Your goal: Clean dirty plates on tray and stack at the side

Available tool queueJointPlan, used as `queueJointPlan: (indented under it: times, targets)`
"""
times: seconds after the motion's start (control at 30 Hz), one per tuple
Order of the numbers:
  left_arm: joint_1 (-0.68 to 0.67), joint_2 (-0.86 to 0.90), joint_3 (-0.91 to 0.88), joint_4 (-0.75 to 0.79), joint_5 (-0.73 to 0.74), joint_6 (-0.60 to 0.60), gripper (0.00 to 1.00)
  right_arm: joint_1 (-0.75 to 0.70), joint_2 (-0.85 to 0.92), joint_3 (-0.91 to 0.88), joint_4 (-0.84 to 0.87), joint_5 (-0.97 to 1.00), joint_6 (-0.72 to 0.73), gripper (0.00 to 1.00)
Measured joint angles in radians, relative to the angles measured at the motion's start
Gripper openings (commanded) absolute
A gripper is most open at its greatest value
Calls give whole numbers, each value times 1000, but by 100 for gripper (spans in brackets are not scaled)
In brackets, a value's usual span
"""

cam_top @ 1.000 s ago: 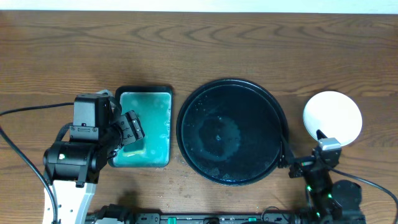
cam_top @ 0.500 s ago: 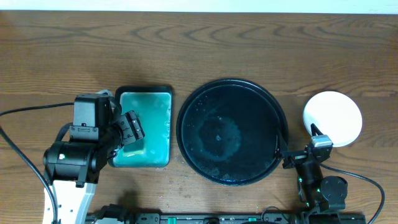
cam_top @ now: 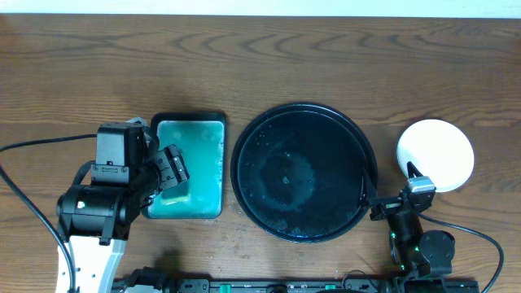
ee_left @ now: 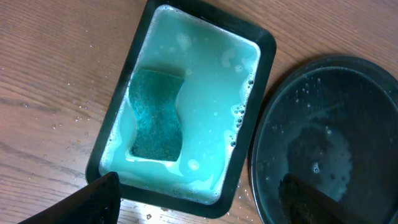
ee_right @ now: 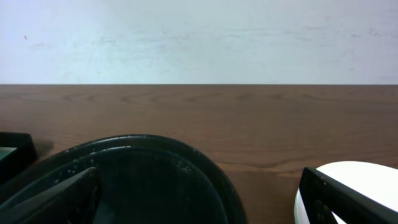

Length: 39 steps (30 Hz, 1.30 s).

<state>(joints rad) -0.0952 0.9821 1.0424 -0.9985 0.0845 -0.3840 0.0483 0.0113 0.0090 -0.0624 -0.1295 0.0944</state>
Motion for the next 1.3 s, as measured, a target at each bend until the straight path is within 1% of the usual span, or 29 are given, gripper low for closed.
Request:
queueJointPlan:
  times: [0.2, 0.33, 0.37, 0.43, 0.47, 0.57, 0.67, 0.8, 1.0, 1.17, 1.23, 1.3]
  targets:
    - [1, -26, -2, 1, 0, 0, 82, 0, 0, 0, 0, 0, 0, 99]
    - [4, -147, -39, 36, -13, 8, 82, 0, 0, 0, 0, 0, 0, 99]
    - [5, -189, -59, 73, -18, 12, 82, 0, 0, 0, 0, 0, 0, 99]
    - [6, -275, -117, 202, -18, 20, 82, 0, 0, 0, 0, 1, 0, 99]
    - [7, -329, -164, 289, -11, 27, 82, 0, 0, 0, 0, 2, 0, 99]
    - [8, -472, -304, 481, 16, 58, 82, 0, 0, 0, 0, 3, 0, 99]
    - [8, -607, -457, 624, 37, 77, 82, 0, 0, 0, 0, 5, 0, 99]
    - [8, -770, -633, 695, 48, 91, 82, 0, 0, 0, 0, 8, 0, 99]
    - [8, -960, -784, 714, 48, 97, 82, 0, 0, 0, 0, 8, 0, 99]
    - [5, -972, -876, 775, 48, 97, 82, 0, 0, 0, 0, 8, 0, 99]
    - [5, -972, -930, 826, 48, 98, 82, 0, 0, 0, 0, 8, 0, 99]
    - [5, -968, -989, 908, 47, 99, 82, 0, 0, -1, 0, 8, 0, 99]
